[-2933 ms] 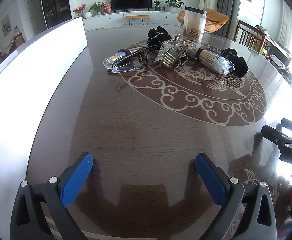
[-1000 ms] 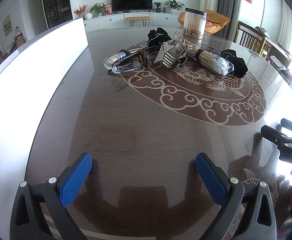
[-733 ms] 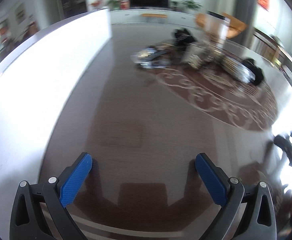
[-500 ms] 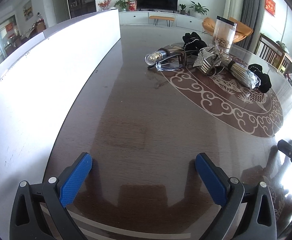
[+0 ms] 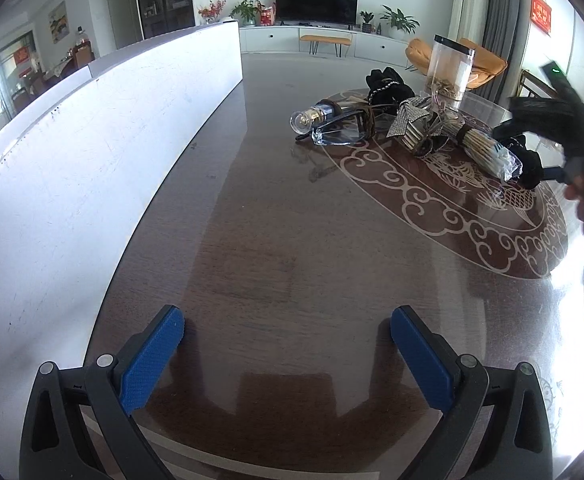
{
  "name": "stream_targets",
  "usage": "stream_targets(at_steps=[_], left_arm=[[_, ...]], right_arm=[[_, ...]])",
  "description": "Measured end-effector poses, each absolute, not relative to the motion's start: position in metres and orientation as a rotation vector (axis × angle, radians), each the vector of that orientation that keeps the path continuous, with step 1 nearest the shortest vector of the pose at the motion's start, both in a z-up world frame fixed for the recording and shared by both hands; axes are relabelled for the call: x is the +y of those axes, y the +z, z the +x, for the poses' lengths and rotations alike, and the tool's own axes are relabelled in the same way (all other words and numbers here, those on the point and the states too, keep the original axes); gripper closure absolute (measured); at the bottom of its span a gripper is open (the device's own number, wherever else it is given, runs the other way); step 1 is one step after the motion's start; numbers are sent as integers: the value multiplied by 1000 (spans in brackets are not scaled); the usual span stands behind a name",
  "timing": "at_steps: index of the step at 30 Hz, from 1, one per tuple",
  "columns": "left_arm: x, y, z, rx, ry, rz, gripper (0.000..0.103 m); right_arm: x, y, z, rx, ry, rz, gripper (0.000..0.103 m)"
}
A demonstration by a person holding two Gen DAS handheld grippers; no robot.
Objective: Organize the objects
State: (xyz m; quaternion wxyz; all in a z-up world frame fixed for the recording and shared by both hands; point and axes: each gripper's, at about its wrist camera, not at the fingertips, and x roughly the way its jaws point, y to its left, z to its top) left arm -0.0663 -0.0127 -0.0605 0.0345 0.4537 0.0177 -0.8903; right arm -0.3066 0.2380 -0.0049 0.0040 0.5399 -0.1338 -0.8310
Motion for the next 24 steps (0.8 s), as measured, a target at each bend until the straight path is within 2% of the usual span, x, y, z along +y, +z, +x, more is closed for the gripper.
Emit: stream_targets(at_steps=[1,2,3,4,5,6,9,13,22,24], left_arm=[[-13,-61,-66,55,-2737,1395,0],[-12,-61,-67,56,-2738,1395,0],[-12,-61,-67,54,-2738,1396,0],[-12,-61,-68,54,-2739,1397,0],[-11,-61,-68,54,-2739,1396,0],[-11,-61,-68,54,-2739,1396,0],[-11,-61,-68,54,-2739,1395,0],[-11,-61,-68,54,-2739,1395,0],[-11,-61,-69,53,-2739,1394,0],[-11,-61,-69,53,-2740,1394,0]], right_arm=[[231,-5,-309,-364,-2633,1693,11],[222,-4,-310,-285,-2647,1673,27],[206,-4,-311,-175,-2640,1657,33],[192,-5,-310,-64,-2623,1651,50],[172,-5,-305,69,-2581,1614,60],[158,-5,-299,157,-2545,1588,63],[120,-6,-264,339,-2418,1494,64],[108,-6,-208,359,-2369,1439,65],[200,-4,-133,176,-2704,1426,64],[215,-4,-126,152,-2732,1412,55]])
